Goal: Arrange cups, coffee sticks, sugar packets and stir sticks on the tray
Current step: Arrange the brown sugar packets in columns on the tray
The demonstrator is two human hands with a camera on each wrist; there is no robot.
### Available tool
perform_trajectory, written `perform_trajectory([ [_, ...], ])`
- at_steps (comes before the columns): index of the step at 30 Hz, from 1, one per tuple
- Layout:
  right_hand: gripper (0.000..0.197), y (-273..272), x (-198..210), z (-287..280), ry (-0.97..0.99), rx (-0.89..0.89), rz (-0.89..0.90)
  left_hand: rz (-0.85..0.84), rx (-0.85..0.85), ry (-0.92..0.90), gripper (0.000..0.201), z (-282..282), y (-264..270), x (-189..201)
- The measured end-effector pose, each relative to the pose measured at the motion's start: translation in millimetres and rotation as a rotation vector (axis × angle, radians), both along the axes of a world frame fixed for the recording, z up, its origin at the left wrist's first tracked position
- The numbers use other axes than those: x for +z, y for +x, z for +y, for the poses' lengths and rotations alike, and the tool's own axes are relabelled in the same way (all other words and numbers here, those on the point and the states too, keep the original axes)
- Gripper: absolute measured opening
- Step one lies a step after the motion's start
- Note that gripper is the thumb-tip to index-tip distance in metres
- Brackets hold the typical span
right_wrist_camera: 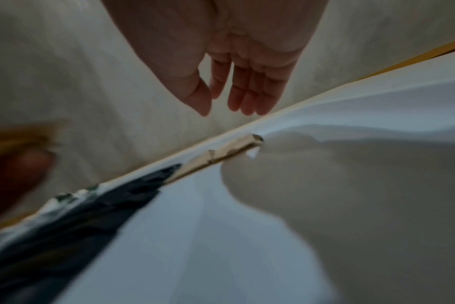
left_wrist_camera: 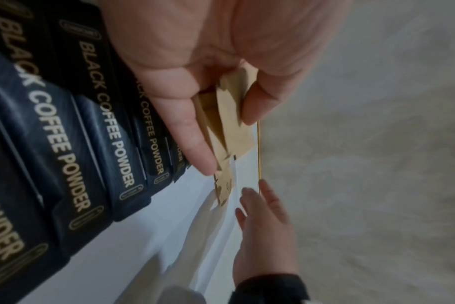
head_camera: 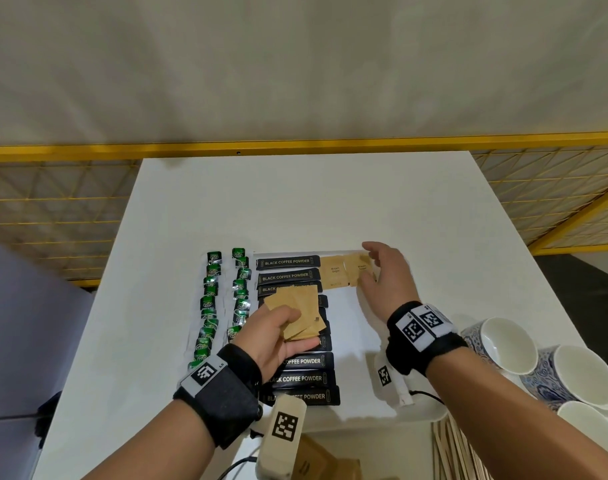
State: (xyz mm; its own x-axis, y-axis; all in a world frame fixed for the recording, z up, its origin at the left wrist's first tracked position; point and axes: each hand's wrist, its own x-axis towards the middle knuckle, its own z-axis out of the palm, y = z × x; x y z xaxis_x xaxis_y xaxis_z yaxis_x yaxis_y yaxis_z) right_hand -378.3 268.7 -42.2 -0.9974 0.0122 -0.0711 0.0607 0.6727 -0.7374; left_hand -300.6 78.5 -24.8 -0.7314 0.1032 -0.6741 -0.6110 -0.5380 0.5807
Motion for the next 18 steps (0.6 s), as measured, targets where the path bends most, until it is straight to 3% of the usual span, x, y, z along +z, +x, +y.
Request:
perform_trajectory([
  [2,0.031,14,11,-8,-0.104,0.076,0.030,0.050,-0.046,-0.021,0.021,0,1,-2],
  [4,0.021,31,21,-18,-0.253,0.150,-0.060,0.085,-0.082,-0.055,0.023,2,2,-4],
  [10,0.019,59,18,-34,-0.374,0.221,-0.192,0.122,-0.242,-0.174,0.033,6,8,-5],
  [14,0.010,56,21,-32,-0.475,0.110,-0.238,0.101,-0.264,-0.207,0.039,4,13,-5],
  [18,0.008,52,27,-25,-0.576,-0.030,-0.315,0.103,-0.223,-0.166,0.024,2,16,-4],
])
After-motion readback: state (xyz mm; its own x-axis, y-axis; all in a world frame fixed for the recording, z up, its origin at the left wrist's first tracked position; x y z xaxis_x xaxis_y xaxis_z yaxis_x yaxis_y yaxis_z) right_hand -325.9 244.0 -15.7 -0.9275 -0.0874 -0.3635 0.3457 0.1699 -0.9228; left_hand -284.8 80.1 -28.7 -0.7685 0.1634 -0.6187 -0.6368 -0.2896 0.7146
